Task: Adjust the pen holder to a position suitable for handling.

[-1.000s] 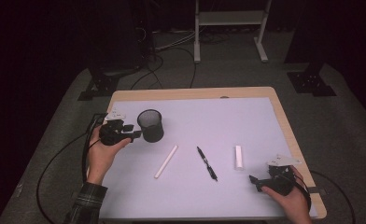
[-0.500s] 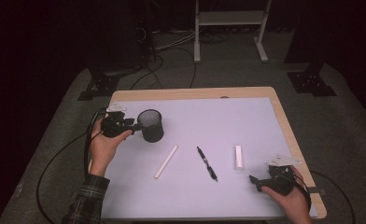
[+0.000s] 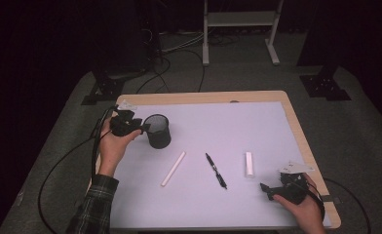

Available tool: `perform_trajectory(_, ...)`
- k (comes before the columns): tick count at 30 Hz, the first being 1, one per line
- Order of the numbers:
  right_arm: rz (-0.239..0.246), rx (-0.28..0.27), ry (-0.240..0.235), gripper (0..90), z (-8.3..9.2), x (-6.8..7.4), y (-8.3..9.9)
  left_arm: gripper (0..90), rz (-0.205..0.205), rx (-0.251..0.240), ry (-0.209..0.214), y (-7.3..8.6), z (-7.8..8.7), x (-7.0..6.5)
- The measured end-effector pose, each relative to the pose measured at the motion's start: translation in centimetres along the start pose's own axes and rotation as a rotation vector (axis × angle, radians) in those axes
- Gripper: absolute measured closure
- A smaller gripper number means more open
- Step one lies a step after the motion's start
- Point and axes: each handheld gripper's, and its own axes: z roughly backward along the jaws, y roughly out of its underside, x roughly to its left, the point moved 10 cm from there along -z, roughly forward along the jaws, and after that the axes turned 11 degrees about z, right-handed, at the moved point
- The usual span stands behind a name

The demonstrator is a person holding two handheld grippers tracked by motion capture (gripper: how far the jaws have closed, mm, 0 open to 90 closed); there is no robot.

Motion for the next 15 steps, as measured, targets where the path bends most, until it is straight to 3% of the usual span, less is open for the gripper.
perform_trajectory(15,0.000,0.000,0.000,4.5,0.0,0.0,0.0,54.5,-0.006,0.018,-0.040,-1.0,-1.8,1.3)
